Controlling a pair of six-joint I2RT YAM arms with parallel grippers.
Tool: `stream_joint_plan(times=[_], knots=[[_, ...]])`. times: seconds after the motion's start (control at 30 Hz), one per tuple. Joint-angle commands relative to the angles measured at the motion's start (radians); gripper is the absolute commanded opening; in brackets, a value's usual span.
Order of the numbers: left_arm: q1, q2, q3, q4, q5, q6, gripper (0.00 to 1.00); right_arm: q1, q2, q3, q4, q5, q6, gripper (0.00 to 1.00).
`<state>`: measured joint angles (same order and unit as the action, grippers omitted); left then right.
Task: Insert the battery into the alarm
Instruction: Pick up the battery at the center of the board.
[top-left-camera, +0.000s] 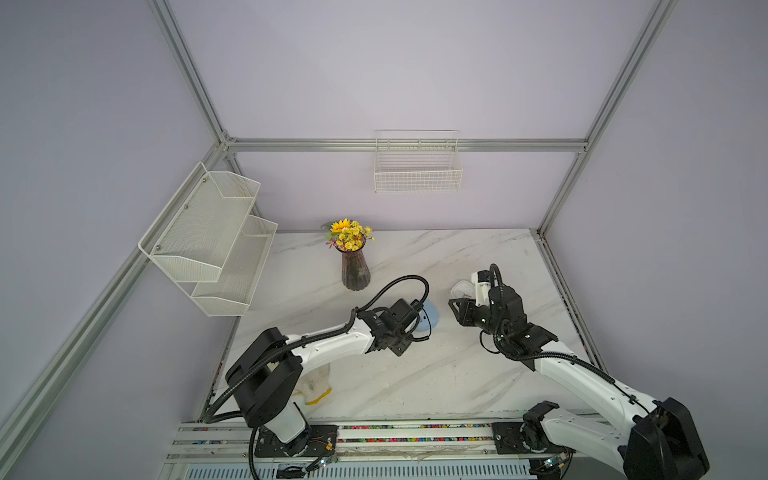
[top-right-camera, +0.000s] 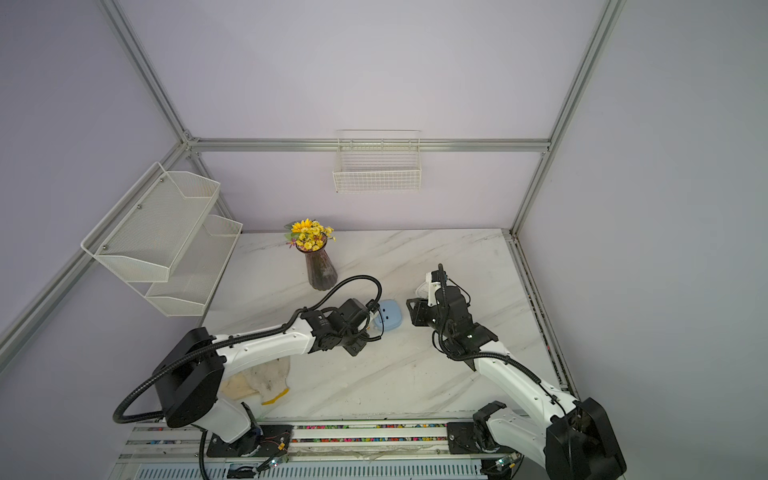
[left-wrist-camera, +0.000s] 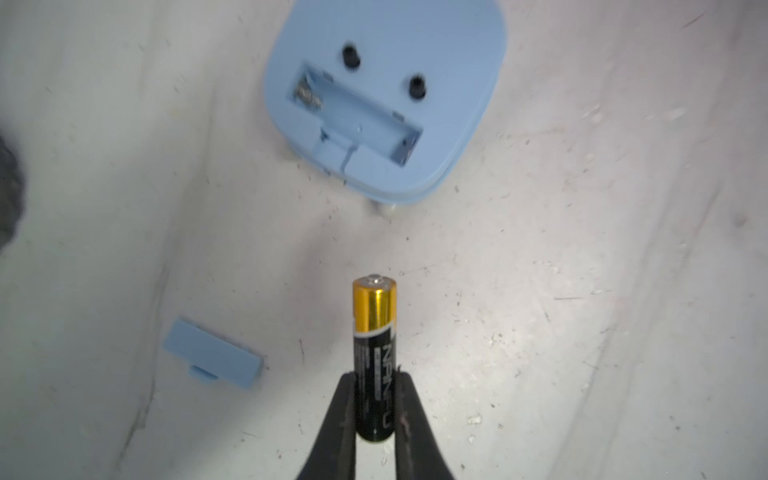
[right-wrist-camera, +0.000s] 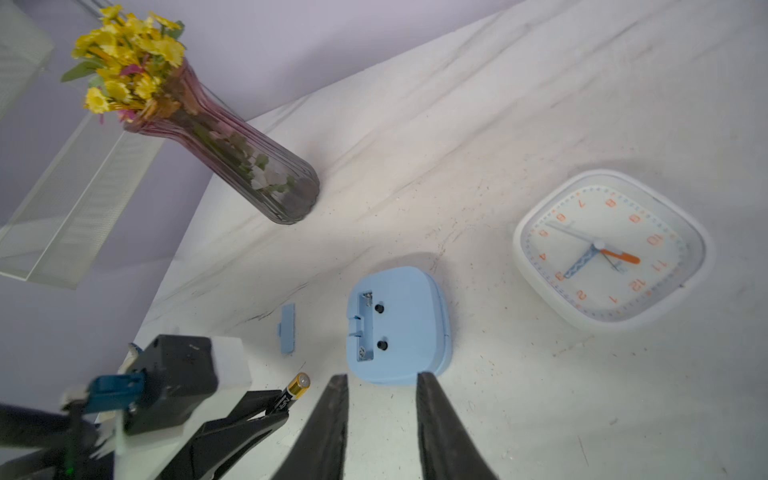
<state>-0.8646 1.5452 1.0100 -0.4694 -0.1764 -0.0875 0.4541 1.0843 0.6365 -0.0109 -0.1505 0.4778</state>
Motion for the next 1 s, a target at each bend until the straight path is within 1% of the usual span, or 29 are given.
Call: stream_joint_plan(times=[0.0, 0.1, 0.2, 0.27, 0.33, 0.4, 0.5, 0.6, 0.7, 0.97], knots=[[-0.001, -0.115, -0.013, 0.117, 0.023, 0.132, 0.00, 0.004, -0.005, 0.006, 0.138, -0.136, -0.043, 0.39], [-0.001, -0.220, -0.049, 0.179, 0.022, 0.229, 0.00, 0.003, 0.001, -0.003, 0.223, -0.242, -0.006, 0.48], [-0.001, -0.305, -0.096, 0.249, 0.020, 0.332, 0.00, 0.008, -0.009, -0.008, 0.282, -0.332, 0.045, 0.55], [-0.001, -0.350, -0.135, 0.306, 0.029, 0.418, 0.00, 0.029, -0.023, 0.004, 0.283, -0.361, 0.067, 0.58], [-0.001, -0.386, -0.175, 0.368, 0.025, 0.481, 0.00, 0.071, -0.035, 0.030, 0.234, -0.337, 0.053, 0.61], [-0.001, -0.401, -0.193, 0.402, 0.008, 0.519, 0.00, 0.110, -0.036, 0.056, 0.193, -0.313, 0.045, 0.61], [0.000, -0.398, -0.176, 0.390, -0.013, 0.559, 0.00, 0.157, -0.014, 0.081, 0.186, -0.301, 0.068, 0.60], [-0.001, -0.393, -0.166, 0.393, -0.005, 0.575, 0.00, 0.196, 0.016, 0.114, 0.153, -0.242, 0.074, 0.60], [-0.001, -0.393, -0.175, 0.418, -0.014, 0.587, 0.00, 0.198, 0.055, 0.144, 0.125, -0.196, 0.105, 0.57], [-0.001, -0.419, -0.197, 0.458, -0.022, 0.616, 0.00, 0.203, 0.101, 0.165, 0.136, -0.205, 0.150, 0.44]])
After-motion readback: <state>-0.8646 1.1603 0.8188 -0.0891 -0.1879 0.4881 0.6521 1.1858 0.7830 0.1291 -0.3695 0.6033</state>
